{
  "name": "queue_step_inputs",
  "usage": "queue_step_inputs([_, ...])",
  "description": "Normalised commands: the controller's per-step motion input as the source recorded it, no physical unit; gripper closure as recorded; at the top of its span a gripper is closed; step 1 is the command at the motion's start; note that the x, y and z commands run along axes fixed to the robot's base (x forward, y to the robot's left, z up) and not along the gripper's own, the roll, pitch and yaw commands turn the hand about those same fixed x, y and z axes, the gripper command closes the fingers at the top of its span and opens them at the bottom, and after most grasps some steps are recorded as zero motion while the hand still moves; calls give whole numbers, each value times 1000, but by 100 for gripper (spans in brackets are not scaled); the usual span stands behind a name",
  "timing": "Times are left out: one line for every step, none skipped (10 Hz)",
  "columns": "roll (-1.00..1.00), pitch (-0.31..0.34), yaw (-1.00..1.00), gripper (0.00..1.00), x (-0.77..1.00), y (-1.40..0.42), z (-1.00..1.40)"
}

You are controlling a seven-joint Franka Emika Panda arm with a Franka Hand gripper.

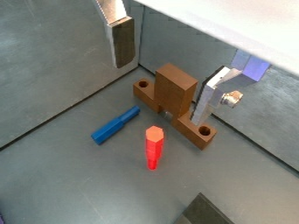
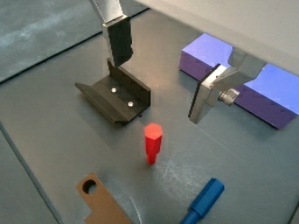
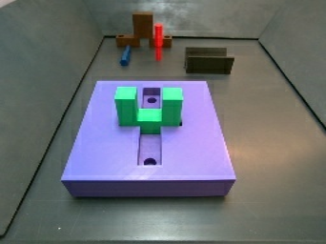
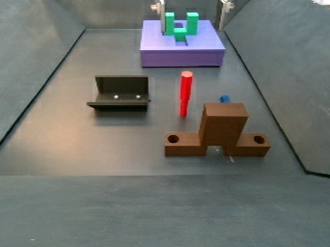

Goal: Pick up the brown object. Move up. Move to above the board. Insert the brown object.
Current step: Pick up the brown object.

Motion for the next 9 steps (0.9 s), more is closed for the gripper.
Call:
queue_step_inputs([0,0,0,0,29,0,0])
queue_step_inputs([-6,0,0,0,0,14,0])
queue_step_inputs([-7,0,0,0,0,14,0])
queue_step_inputs([-21,0,0,0,0,43,0])
queue_step_inputs([-41,0,0,0,0,117,0])
queue_step_inputs([-74,0,0,0,0,169,0])
queue_step_inputs([-89,-14,0,0,0,194,0])
queue_step_inputs([-86,-41,0,0,0,169,-74])
queue_step_inputs([-90,-60,0,0,0,31,-83])
